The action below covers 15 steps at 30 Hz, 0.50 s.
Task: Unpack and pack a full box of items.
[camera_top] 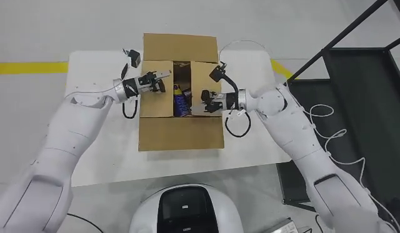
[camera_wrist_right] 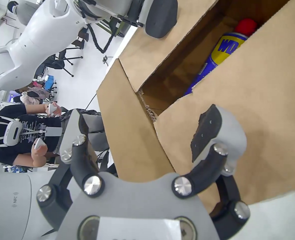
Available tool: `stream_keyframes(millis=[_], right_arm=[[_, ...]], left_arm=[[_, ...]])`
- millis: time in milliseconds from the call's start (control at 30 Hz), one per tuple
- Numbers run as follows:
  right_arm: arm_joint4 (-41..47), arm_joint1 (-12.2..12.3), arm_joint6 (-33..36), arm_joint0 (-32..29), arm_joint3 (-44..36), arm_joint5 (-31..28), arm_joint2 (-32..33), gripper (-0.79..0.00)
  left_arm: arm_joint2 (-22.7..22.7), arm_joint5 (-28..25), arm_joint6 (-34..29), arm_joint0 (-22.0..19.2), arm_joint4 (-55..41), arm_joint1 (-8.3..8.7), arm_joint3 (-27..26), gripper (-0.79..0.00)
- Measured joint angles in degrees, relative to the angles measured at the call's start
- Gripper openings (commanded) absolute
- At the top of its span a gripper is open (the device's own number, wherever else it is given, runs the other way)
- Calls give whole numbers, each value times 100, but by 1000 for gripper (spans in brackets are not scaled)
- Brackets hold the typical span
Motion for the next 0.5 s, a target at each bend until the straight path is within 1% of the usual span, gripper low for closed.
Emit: stream_keyframes(millis=[67, 133, 300, 400, 500], right_arm=[[73, 72, -25, -128, -252, -31, 244, 0], [162, 158, 97, -300, -541, -18, 512, 0], [379, 419, 531, -1029, -1213, 168, 1412, 0], [626, 532, 703, -1536, -1446, 389, 1866, 0], [746, 603, 763, -2073, -1724, 609, 2148, 0]], left_arm=[[-70, -65, -17, -139, 56, 8, 162, 0], [-124, -108, -25, -268, 151, 19, 318, 0], [-303, -295, -136, -592, 86, 26, 830, 0], [-372, -637, -283, -733, 5, 7, 1125, 0], [-418, -961, -332, -827, -118, -31, 1431, 0]])
